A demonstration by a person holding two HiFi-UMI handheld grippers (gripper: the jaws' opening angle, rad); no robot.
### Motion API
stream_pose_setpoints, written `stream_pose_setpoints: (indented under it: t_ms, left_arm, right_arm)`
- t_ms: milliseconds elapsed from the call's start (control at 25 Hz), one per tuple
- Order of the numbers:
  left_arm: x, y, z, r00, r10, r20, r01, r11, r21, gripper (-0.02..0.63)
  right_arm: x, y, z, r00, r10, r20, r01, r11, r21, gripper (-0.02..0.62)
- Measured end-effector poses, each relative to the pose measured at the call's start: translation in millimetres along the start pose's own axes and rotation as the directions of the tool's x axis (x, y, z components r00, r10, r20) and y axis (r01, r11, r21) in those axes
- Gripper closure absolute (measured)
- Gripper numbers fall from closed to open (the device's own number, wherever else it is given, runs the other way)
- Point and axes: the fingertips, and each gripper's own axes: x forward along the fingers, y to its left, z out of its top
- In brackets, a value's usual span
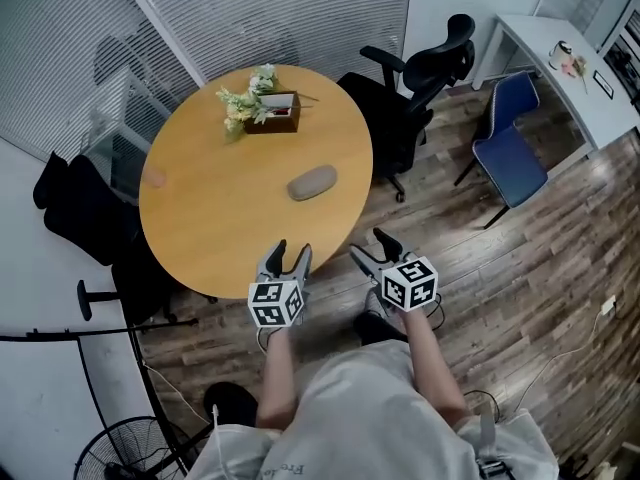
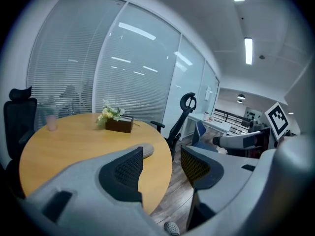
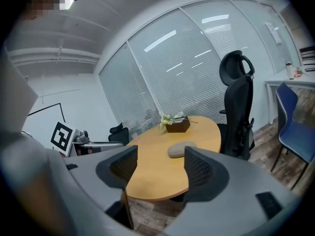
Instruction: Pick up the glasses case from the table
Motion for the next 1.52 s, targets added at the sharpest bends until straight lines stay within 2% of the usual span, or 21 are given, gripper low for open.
stream_pose_setpoints:
  t_ms: [240,400,520,920,1160,1520]
  left_arm:
    - [49,-32,18,0.999,-0.036,-0.011,0.037,0.999,0.016,0.377]
    - [66,-51,19,0.998,-0.052,-0.028,0.053,0.998,0.038,0.377]
    - [72,-55,19,0.998,-0.045,-0.032,0.047,0.998,0.039,0.377]
    - [74,-41,10,0.998,-0.011,-0.055,0.012,1.0,0.027,0.377]
    - [89,-31,26,0.999,-0.02,-0.045,0.022,0.999,0.037,0.377]
    - [125,-15,60,0.997,-0.072,-0.019,0.073,0.996,0.054,0.377]
  right_arm:
    - [1,-33,34,0.999,0.001,0.045,-0.001,1.0,0.009,0.318]
    - [-2,-49,35,1.0,0.004,0.028,-0.004,1.0,0.006,0.316]
    - [-1,-67,31,0.999,-0.031,0.025,0.031,0.999,0.028,0.318]
    - [9,-69,21,1.0,-0.008,0.01,0.008,0.999,0.054,0.318]
    - [20,-72,29,1.0,-0.001,0.009,0.001,0.999,0.049,0.318]
    - [60,-80,53,1.0,-0.011,0.007,0.01,0.999,0.035,0.318]
